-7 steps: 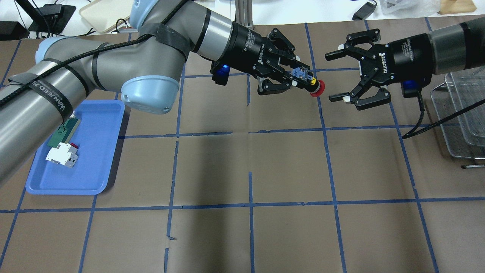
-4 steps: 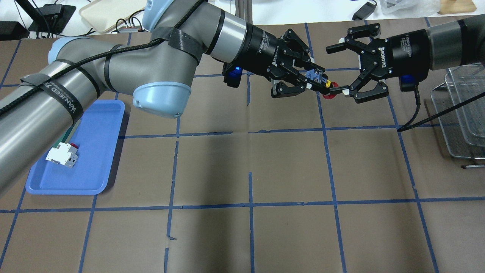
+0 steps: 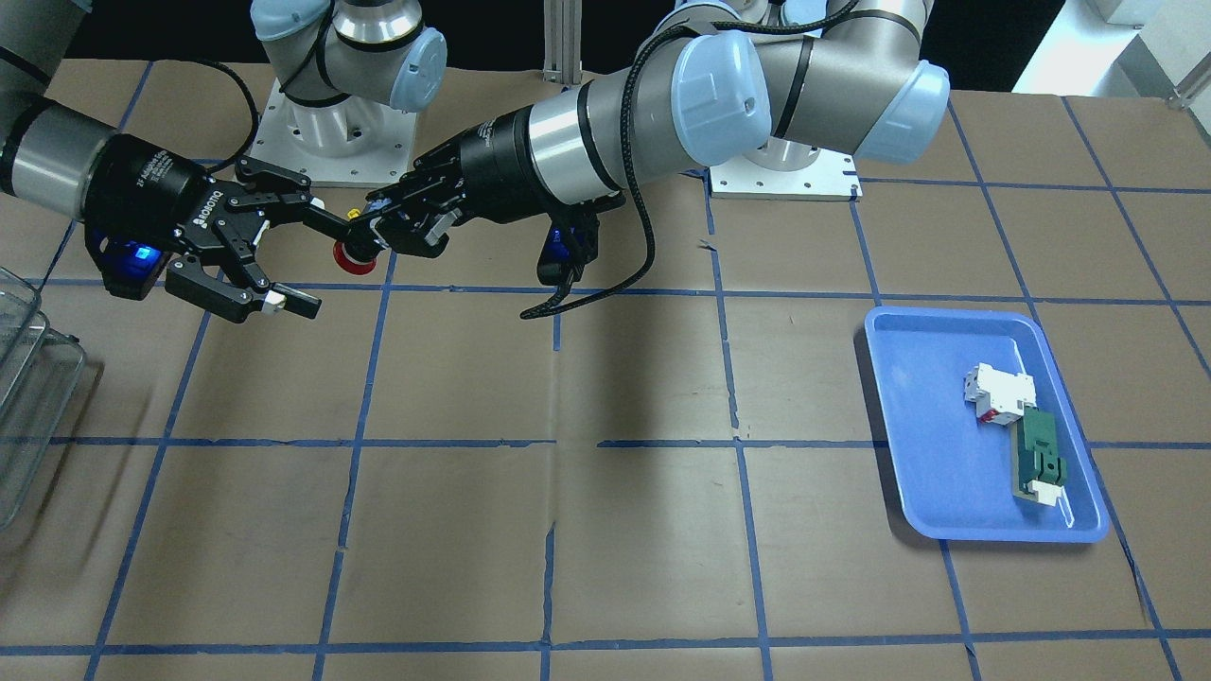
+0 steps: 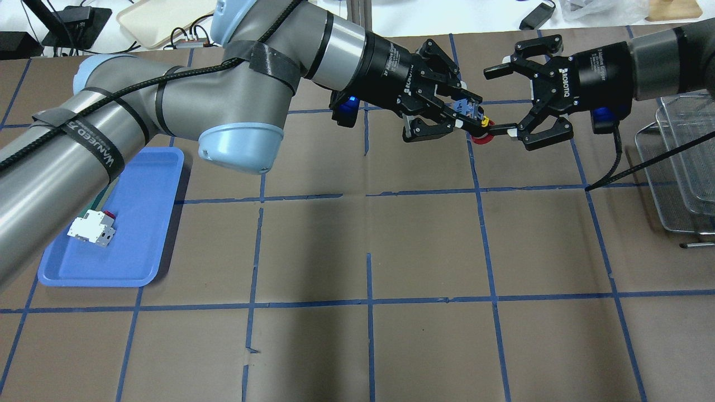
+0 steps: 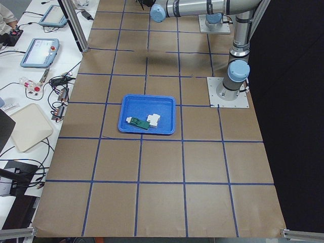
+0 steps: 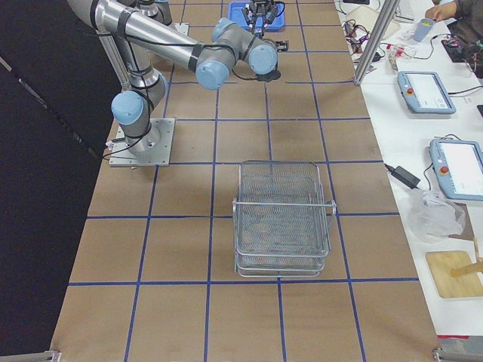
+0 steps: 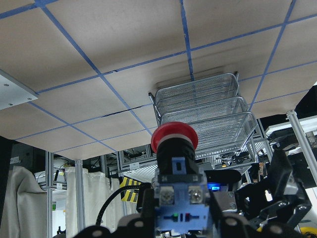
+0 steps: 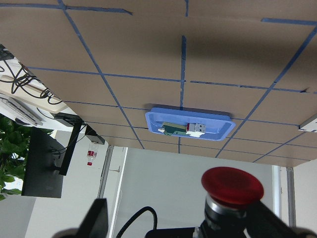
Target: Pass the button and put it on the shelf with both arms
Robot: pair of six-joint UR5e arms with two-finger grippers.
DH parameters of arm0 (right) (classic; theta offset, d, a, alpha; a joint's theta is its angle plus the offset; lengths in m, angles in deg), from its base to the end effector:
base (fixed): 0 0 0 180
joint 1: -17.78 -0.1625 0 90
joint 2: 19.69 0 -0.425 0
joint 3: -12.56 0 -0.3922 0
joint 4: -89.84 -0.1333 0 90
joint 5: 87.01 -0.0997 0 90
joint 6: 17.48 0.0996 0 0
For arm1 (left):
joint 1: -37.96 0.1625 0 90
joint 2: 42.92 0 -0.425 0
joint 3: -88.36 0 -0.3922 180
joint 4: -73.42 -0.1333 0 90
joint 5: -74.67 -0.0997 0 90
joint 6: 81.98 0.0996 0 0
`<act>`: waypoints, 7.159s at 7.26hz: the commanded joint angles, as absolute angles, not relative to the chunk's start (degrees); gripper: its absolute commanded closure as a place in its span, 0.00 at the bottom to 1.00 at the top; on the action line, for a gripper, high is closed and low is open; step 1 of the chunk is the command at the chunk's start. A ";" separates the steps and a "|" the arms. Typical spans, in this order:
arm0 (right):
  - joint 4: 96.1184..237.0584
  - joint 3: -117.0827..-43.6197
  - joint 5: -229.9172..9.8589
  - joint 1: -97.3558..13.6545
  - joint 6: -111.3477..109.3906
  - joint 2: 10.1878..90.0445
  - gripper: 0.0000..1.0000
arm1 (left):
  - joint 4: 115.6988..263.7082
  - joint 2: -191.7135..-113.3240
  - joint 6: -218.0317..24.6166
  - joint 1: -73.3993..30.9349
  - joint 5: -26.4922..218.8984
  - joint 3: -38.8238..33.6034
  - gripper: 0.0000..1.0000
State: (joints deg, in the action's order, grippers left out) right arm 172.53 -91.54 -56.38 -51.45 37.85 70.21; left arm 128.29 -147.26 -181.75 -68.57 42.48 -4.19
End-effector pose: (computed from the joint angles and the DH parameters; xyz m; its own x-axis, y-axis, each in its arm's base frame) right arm 0.0434 -0.5032 0.4075 0.0640 0.9860 -0.1538 0.4875 0.1036 0.8670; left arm -0.3770 -0.5055 0.4411 -0.1924 -0.9661 0.1721 -0.4749 0.2451 0.8452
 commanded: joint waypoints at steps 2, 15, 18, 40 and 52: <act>171.84 -92.03 -54.31 -51.39 37.98 73.20 0.00 | 128.27 -146.90 -182.44 -67.95 42.06 -4.10 1.00; 170.61 -93.53 -56.51 -55.26 38.42 73.12 0.00 | 128.09 -147.25 -185.06 -66.54 42.76 -2.96 1.00; 170.61 -94.06 -55.89 -55.26 38.42 73.03 0.03 | 128.09 -146.47 -185.16 -66.80 42.85 -3.05 1.00; 167.74 -85.90 -35.37 -46.91 19.93 71.72 1.00 | 146.18 -144.00 -136.40 -61.88 4.43 2.83 0.00; 181.31 -64.44 5.80 -38.64 -45.77 49.67 1.00 | 167.38 -140.49 -80.31 -56.97 -16.38 7.50 0.00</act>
